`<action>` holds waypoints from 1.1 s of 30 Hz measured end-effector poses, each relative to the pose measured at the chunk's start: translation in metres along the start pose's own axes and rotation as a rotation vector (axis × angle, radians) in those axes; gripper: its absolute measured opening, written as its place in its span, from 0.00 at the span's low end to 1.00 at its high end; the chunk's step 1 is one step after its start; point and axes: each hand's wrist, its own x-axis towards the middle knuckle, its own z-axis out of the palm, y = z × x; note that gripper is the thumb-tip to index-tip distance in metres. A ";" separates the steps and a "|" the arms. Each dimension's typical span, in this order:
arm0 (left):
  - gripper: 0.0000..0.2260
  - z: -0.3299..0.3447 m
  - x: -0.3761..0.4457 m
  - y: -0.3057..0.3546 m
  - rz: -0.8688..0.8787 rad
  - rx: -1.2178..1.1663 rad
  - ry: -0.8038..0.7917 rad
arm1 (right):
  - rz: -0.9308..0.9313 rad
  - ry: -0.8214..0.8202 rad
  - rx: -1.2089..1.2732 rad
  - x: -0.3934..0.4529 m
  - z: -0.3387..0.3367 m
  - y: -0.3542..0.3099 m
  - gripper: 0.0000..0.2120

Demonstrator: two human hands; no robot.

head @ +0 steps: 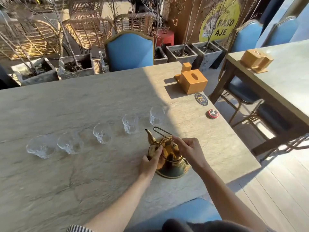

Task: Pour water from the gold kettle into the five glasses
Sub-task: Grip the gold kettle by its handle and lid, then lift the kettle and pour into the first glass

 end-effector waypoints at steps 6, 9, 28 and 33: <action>0.41 0.017 0.006 0.050 0.088 0.059 -0.075 | 0.027 0.006 -0.023 0.040 -0.013 -0.025 0.25; 0.48 0.024 0.020 0.068 0.111 0.095 -0.090 | 0.061 0.008 -0.070 0.062 -0.015 -0.037 0.22; 0.37 0.048 0.039 0.100 -0.107 0.062 -0.249 | 0.208 -0.074 -0.438 0.132 -0.011 -0.075 0.20; 0.38 0.051 0.033 0.103 -0.125 0.056 -0.267 | 0.243 -0.086 -0.530 0.137 -0.011 -0.086 0.19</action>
